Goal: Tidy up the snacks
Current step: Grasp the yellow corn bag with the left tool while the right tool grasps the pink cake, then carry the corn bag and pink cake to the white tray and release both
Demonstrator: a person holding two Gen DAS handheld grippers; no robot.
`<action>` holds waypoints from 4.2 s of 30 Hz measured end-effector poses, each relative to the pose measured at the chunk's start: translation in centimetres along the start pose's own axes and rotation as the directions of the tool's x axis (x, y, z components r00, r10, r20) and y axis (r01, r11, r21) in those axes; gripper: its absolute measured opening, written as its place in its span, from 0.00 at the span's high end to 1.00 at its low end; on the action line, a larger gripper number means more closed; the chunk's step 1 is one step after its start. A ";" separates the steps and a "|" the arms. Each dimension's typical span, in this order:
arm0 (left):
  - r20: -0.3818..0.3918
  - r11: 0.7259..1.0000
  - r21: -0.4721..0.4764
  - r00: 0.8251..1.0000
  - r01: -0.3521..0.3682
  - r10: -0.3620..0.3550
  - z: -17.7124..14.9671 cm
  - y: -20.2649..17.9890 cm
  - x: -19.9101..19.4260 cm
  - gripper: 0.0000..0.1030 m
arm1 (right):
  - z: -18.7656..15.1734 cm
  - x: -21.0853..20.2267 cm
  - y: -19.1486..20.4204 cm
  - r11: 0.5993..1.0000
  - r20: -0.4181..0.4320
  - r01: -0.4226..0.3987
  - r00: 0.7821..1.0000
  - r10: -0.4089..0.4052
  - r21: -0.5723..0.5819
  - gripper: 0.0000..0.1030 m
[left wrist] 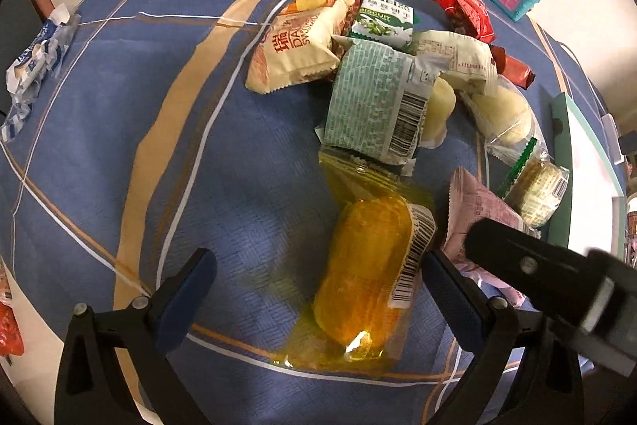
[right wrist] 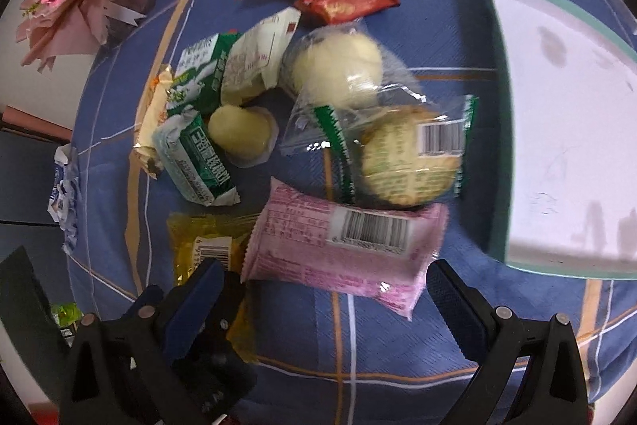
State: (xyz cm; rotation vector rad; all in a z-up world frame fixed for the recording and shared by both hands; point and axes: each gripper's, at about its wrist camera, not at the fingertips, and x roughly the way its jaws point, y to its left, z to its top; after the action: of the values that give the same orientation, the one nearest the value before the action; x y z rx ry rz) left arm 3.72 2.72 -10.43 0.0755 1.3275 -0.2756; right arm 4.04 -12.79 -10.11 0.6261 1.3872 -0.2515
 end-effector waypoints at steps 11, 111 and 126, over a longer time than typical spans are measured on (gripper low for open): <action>-0.020 0.997 0.001 0.997 0.080 -0.080 -0.8 -0.2 1.3 0.30 | 1.8 3.5 0.2 0.999 -0.008 0.047 0.999 -0.047 0.025 0.01; -0.012 0.896 0.285 0.936 0.340 -0.351 9.6 -24.9 4.4 0.63 | 7.1 -10.6 -28.5 0.859 0.180 0.160 0.944 -0.278 0.486 0.18; 0.000 0.909 0.281 0.947 0.309 -0.321 10.3 -24.7 0.9 0.47 | 7.4 -12.8 -26.6 0.889 0.211 0.173 0.936 -0.283 0.423 0.04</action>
State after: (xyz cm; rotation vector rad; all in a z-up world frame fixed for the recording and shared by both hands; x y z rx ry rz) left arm 7.67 -23.42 -6.28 0.0899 1.2454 -0.7361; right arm -5.99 -41.00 -4.38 0.7310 1.1501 -0.8006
